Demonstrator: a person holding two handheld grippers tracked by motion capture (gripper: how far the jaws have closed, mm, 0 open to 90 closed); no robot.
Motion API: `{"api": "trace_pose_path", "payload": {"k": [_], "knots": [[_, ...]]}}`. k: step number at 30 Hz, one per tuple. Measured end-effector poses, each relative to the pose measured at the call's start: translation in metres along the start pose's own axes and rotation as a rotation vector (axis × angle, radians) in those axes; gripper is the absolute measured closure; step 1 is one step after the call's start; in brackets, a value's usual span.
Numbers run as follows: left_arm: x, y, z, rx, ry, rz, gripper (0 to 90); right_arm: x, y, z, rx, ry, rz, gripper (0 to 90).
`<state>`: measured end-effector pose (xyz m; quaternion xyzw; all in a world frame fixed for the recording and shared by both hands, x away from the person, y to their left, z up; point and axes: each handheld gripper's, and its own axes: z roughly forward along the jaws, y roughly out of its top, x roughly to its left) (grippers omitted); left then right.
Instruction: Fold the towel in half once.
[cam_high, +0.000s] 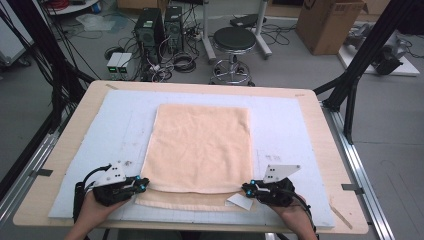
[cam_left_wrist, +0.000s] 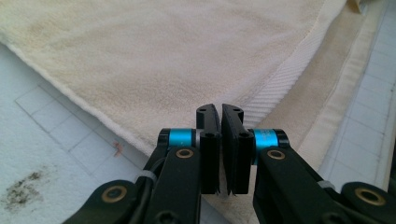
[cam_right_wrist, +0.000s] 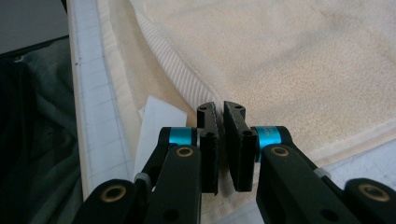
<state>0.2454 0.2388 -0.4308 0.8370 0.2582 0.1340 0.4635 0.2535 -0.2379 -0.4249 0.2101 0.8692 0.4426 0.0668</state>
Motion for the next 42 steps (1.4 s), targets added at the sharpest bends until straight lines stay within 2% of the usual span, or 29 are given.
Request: {"api": "trace_pose_path", "payload": {"k": [6, 15, 18, 28, 39, 40, 41, 42], "knots": [[-0.006, 0.002, -0.01, -0.044, -0.009, 0.005, 85.4, 0.006, 0.003, -0.01, -0.05, -0.002, -0.004, 84.6], [-0.015, -0.002, -0.017, -0.024, -0.019, 0.03, 85.4, 0.019, -0.002, -0.016, -0.035, 0.031, -0.03, 84.6], [-0.019, -0.005, -0.016, 0.0, -0.025, 0.037, 85.3, 0.021, -0.005, -0.014, -0.013, 0.051, -0.027, 84.5], [-0.027, -0.009, -0.015, 0.033, -0.025, 0.049, 85.3, 0.025, -0.012, -0.01, 0.035, 0.093, -0.034, 84.4], [-0.029, -0.013, -0.014, 0.057, -0.05, 0.049, 85.1, 0.025, -0.015, -0.005, 0.085, 0.133, -0.021, 82.5], [-0.029, -0.013, -0.014, 0.045, -0.055, 0.045, 83.4, 0.024, -0.015, -0.005, 0.087, 0.138, -0.013, 79.2], [-0.028, -0.012, -0.015, 0.033, -0.064, 0.036, 76.5, 0.024, -0.015, -0.004, 0.088, 0.146, -0.008, 73.5], [-0.027, -0.011, -0.016, 0.011, -0.077, 0.02, 69.9, 0.023, -0.015, -0.004, 0.079, 0.145, -0.006, 71.9]]}}
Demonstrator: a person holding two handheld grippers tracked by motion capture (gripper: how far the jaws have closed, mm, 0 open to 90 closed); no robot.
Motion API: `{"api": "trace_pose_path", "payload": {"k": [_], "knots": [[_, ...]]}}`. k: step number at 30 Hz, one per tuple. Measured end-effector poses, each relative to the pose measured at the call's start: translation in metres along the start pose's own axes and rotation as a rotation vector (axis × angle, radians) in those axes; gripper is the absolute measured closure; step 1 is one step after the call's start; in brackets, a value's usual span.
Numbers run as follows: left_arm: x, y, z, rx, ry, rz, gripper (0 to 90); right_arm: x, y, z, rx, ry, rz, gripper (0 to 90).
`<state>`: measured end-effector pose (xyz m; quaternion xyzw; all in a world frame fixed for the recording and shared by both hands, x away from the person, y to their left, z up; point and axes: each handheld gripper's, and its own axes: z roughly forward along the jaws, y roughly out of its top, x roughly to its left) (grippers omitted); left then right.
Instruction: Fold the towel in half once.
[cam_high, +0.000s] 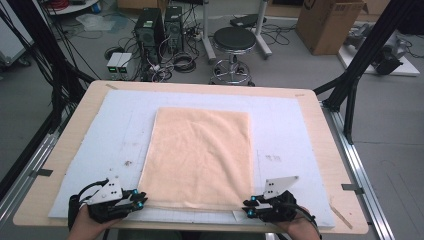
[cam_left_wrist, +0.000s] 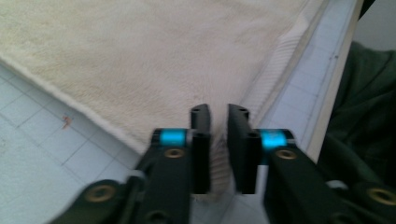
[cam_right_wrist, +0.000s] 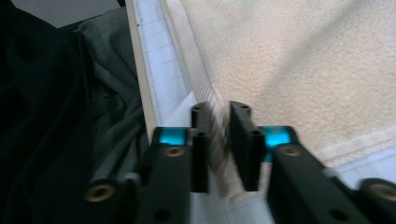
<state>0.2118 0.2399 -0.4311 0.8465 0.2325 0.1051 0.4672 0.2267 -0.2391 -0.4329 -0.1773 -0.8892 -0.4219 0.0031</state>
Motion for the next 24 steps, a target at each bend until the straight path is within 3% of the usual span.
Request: {"api": "trace_pose_path", "payload": {"k": [4, 8, 14, 18, 21, 24], "knots": [[0.004, 0.008, -0.001, -0.085, -0.013, -0.03, 64.7, -0.003, 0.005, -0.005, -0.073, 0.017, 0.008, 66.5], [0.009, 0.015, 0.011, -0.068, -0.011, -0.041, 69.5, -0.01, 0.017, -0.003, -0.111, -0.002, 0.019, 67.8], [0.009, 0.018, 0.029, 0.01, -0.011, -0.017, 72.7, -0.021, 0.023, 0.018, -0.046, -0.005, 0.016, 70.6], [0.009, 0.015, 0.031, 0.056, -0.013, -0.011, 72.8, -0.019, 0.02, 0.027, 0.021, -0.01, 0.007, 70.5], [0.009, 0.009, 0.032, 0.095, -0.012, -0.012, 72.6, -0.016, 0.017, 0.027, 0.03, -0.026, -0.019, 69.4], [0.009, 0.004, 0.028, 0.08, -0.014, -0.044, 72.5, -0.013, 0.013, 0.024, 0.033, -0.035, -0.035, 69.0]]}}
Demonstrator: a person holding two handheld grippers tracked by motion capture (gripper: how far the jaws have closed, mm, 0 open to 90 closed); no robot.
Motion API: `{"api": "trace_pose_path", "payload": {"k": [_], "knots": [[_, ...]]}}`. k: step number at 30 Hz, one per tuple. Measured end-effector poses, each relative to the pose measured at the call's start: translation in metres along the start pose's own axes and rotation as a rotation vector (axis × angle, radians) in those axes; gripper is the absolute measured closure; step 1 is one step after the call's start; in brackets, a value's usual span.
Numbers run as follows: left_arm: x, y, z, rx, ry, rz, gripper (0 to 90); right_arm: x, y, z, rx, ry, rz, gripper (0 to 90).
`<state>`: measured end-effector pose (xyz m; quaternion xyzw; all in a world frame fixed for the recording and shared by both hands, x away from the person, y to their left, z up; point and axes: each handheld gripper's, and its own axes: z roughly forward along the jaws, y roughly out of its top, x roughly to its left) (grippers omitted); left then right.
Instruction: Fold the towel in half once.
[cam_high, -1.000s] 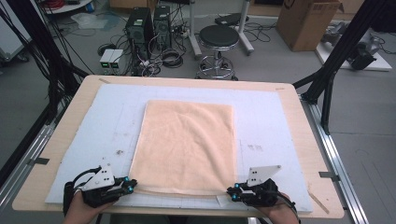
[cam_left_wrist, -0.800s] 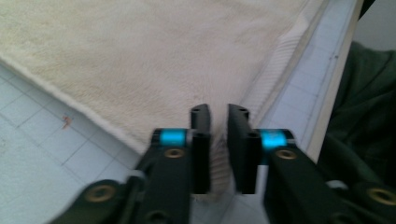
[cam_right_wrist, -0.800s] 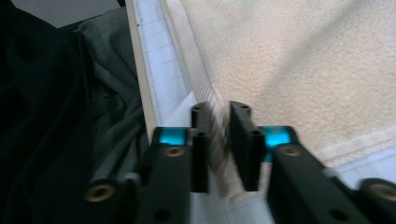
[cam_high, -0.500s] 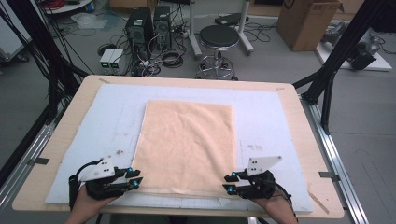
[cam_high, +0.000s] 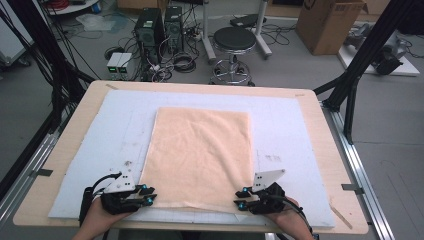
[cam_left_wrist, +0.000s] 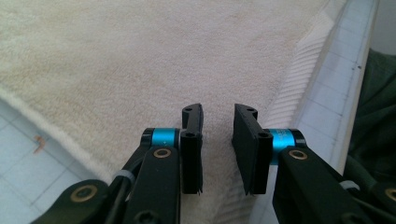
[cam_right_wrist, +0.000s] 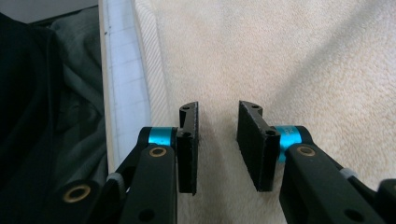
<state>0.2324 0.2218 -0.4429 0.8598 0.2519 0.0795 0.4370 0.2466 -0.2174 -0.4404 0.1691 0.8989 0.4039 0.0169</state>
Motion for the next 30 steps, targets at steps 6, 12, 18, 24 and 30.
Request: {"api": "trace_pose_path", "payload": {"k": [6, 12, 18, 24, 30], "knots": [[-0.001, -0.006, -0.006, 0.0, 0.006, -0.016, 72.5, 0.004, -0.005, -0.003, -0.006, -0.028, -0.018, 69.1], [-0.001, -0.009, -0.008, -0.005, 0.005, -0.017, 72.5, 0.005, -0.006, -0.004, -0.007, -0.035, -0.01, 69.0], [0.0, -0.007, -0.009, -0.013, 0.001, -0.003, 70.9, 0.002, -0.004, -0.006, -0.025, -0.017, 0.005, 59.8], [0.006, -0.005, -0.013, -0.064, 0.026, -0.022, 63.5, -0.001, -0.002, -0.008, -0.078, -0.025, 0.058, 49.7], [0.012, -0.006, -0.017, -0.098, 0.048, -0.051, 56.0, -0.005, 0.0, -0.009, -0.119, -0.065, 0.078, 41.4]]}}
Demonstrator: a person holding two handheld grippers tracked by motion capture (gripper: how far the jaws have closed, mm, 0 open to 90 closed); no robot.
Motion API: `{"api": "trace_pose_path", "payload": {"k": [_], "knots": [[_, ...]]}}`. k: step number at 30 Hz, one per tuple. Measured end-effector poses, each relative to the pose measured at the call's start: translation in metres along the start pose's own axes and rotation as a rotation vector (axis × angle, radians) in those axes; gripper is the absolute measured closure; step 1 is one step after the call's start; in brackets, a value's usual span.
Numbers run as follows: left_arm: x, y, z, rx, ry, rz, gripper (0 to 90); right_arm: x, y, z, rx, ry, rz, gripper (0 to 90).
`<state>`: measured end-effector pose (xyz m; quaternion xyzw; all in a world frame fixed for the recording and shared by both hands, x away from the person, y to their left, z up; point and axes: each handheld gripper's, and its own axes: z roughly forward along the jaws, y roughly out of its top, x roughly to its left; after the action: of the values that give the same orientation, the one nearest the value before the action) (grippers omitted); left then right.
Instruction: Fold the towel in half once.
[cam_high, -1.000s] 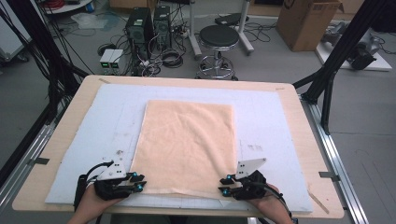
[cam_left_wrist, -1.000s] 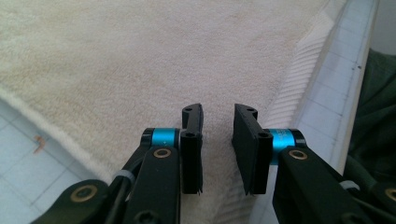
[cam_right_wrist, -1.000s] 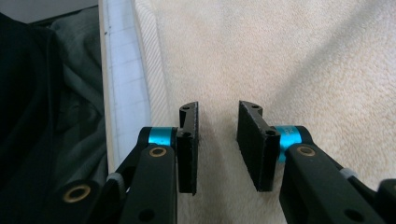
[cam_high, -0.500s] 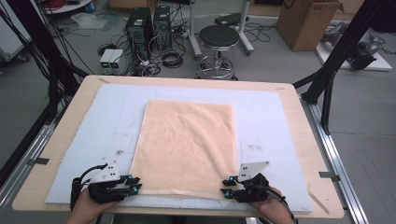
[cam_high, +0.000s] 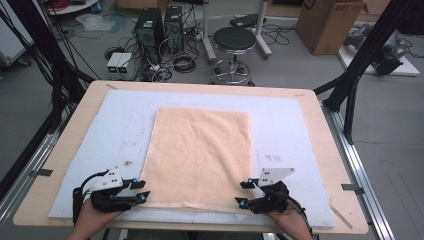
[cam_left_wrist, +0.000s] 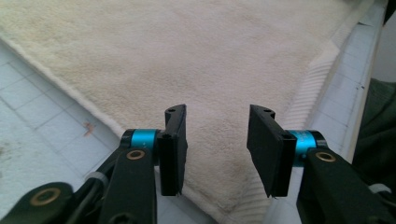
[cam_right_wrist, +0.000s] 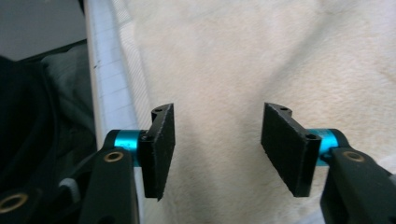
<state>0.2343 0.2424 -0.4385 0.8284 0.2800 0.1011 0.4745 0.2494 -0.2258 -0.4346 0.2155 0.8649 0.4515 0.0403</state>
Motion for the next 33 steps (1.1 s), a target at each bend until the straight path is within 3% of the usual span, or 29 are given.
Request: {"api": "trace_pose_path", "payload": {"k": [4, 9, 22, 27, 33], "knots": [[0.002, 0.0, -0.001, -0.013, 0.01, -0.011, 53.4, -0.003, 0.0, -0.004, -0.035, -0.041, 0.035, 35.6], [0.003, 0.0, -0.001, -0.018, 0.019, -0.004, 51.1, -0.005, 0.0, -0.006, -0.055, -0.071, 0.045, 30.8], [0.005, 0.002, -0.001, -0.027, 0.043, -0.015, 46.8, -0.007, -0.001, -0.008, -0.056, -0.097, 0.047, 26.6], [0.005, 0.007, 0.001, -0.035, 0.045, -0.022, 44.9, -0.006, 0.0, -0.005, -0.04, -0.084, 0.053, 24.4], [0.007, 0.015, 0.002, -0.048, 0.034, -0.039, 44.3, -0.013, 0.005, -0.008, -0.07, -0.085, 0.064, 20.2]]}}
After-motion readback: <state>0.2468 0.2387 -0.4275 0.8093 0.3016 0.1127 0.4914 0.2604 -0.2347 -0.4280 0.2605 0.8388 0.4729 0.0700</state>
